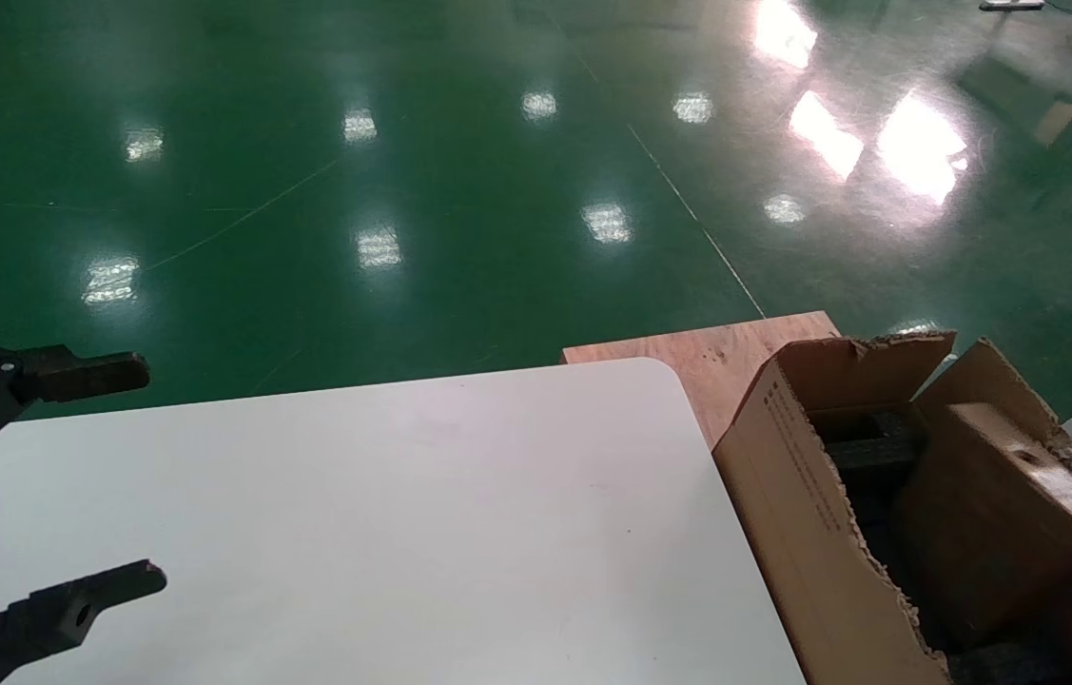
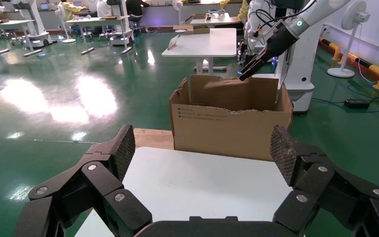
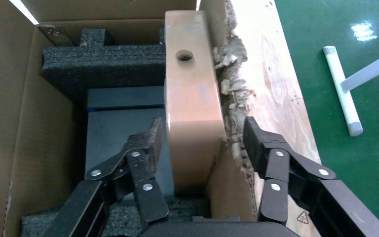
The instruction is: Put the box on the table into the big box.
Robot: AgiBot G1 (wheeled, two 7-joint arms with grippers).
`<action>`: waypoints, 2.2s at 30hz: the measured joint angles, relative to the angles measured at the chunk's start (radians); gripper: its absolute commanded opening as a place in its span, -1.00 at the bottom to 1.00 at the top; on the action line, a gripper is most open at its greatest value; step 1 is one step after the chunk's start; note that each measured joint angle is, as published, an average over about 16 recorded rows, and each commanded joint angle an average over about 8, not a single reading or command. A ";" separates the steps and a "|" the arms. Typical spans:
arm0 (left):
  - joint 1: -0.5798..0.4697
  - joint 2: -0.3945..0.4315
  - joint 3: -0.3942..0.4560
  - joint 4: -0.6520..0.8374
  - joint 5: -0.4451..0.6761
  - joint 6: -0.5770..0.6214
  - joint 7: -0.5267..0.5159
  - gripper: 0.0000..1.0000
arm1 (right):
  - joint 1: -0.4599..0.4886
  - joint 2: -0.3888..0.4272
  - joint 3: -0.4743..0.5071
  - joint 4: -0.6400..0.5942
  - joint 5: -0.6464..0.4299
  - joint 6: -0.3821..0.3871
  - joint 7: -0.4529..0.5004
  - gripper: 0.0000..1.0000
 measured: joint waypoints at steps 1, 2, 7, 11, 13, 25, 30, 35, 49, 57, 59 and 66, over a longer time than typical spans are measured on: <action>0.000 0.000 0.000 0.000 0.000 0.000 0.000 1.00 | 0.000 0.000 0.000 0.000 0.000 0.000 0.000 1.00; 0.000 0.000 0.000 0.000 0.000 0.000 0.000 1.00 | 0.000 0.000 0.000 0.000 0.000 0.000 0.000 1.00; 0.000 0.000 0.000 0.000 0.000 0.000 0.000 1.00 | 0.000 0.001 0.001 0.001 0.001 0.000 0.000 1.00; 0.000 0.000 0.000 0.000 0.000 0.000 0.000 1.00 | 0.001 0.001 0.001 0.001 0.002 0.000 0.001 1.00; 0.000 0.000 0.000 0.000 0.000 0.000 0.000 1.00 | 0.001 0.000 0.001 0.003 0.002 -0.001 0.000 1.00; 0.000 0.000 0.000 0.000 0.000 0.000 0.000 1.00 | 0.032 -0.045 0.012 0.093 0.034 -0.010 -0.036 1.00; 0.000 0.000 0.000 0.000 0.000 0.000 0.000 1.00 | 0.054 -0.085 0.013 0.178 0.068 -0.008 -0.064 1.00; 0.000 0.000 0.000 0.000 0.000 0.000 0.000 1.00 | 0.068 -0.132 0.001 0.276 0.113 0.015 -0.092 1.00; 0.000 0.000 0.000 0.000 0.000 0.000 0.000 1.00 | 0.064 -0.268 -0.050 0.454 0.225 0.124 -0.153 1.00; 0.000 0.000 0.000 0.000 0.000 0.000 0.000 1.00 | 0.061 -0.280 -0.051 0.459 0.232 0.133 -0.157 1.00; 0.000 0.000 0.000 0.000 0.000 0.000 0.000 1.00 | 0.058 -0.278 -0.047 0.456 0.230 0.129 -0.157 1.00; 0.000 0.000 0.000 0.001 0.000 0.000 0.000 1.00 | 0.005 -0.294 0.028 0.449 0.225 0.095 -0.160 1.00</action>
